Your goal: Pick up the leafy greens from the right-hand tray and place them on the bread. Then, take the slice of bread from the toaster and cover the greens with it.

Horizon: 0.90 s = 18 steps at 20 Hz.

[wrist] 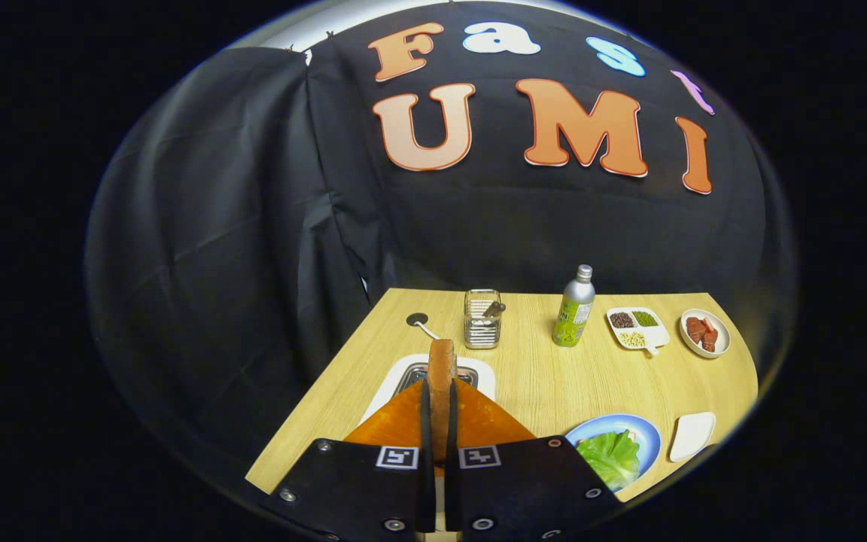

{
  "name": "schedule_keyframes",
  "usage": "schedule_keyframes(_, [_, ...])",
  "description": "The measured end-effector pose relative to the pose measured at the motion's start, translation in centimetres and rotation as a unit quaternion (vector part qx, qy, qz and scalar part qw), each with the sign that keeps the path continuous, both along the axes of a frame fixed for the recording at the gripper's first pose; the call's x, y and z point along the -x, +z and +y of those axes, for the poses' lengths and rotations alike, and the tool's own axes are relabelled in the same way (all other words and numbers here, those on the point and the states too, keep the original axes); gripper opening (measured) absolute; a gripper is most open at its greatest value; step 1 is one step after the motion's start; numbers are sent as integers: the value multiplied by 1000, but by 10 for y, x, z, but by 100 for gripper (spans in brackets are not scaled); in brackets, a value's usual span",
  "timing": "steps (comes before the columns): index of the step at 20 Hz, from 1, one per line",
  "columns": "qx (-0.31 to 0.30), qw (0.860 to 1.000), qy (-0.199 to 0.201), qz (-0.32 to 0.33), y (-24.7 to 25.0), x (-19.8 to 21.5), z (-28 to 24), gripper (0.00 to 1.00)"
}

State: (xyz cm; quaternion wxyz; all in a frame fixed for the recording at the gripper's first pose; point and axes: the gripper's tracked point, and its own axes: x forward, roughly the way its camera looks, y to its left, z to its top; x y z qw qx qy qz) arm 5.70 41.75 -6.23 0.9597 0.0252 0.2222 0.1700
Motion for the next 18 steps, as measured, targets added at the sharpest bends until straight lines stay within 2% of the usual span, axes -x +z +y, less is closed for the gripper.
schedule_keyframes(9, [-31,999,-8,-29,45,-5,-28,5])
schedule_keyframes(18, [-21,998,-55,-28,37,-11,-104,5])
